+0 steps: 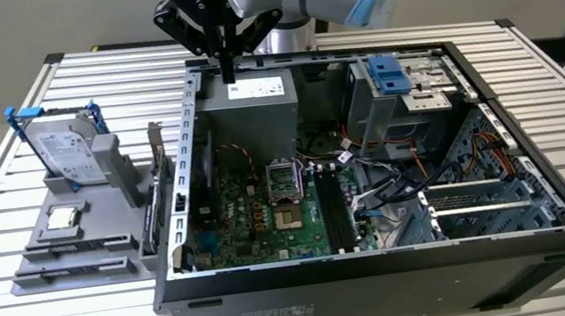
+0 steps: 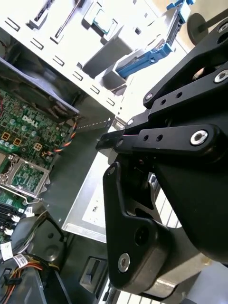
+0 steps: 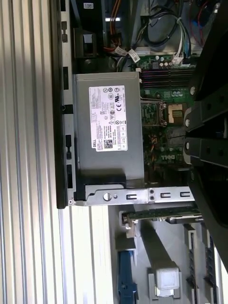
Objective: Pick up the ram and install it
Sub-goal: 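Reach for the ram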
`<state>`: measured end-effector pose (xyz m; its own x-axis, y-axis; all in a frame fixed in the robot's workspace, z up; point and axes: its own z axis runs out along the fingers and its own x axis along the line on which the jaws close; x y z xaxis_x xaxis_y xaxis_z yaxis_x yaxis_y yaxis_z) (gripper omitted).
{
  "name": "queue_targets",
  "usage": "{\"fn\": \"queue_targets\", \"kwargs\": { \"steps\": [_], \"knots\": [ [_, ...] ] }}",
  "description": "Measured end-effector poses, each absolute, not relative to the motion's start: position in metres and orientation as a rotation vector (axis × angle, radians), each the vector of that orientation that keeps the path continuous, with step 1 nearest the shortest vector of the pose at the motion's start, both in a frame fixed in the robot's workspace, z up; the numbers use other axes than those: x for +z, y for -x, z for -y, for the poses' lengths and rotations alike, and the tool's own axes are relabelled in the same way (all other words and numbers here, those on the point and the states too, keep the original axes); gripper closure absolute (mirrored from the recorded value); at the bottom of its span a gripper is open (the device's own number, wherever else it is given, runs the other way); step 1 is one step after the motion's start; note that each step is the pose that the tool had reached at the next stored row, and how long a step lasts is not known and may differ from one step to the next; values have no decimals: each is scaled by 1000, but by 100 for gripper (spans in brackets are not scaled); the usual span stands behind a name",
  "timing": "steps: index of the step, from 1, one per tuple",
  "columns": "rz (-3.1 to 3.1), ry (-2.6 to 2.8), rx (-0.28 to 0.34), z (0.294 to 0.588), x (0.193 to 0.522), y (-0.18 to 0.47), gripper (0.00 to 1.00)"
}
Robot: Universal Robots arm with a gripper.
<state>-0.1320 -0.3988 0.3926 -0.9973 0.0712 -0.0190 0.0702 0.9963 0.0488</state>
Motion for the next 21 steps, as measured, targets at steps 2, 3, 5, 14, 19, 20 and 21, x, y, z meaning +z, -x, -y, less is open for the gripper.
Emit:
{"fn": "queue_targets", "kwargs": {
  "steps": [2,3,5,14,19,20,21],
  "knots": [
    [-3118,-110,75,399,393,134,100],
    [-3118,-110,75,399,393,135,100],
    [-3118,-110,75,399,393,138,100],
    [-3118,-110,75,399,393,144,100],
    [-3118,-110,75,399,393,147,100],
    [-3118,-110,75,399,393,147,100],
    [-3118,-110,75,399,393,148,100]
  ]
}}
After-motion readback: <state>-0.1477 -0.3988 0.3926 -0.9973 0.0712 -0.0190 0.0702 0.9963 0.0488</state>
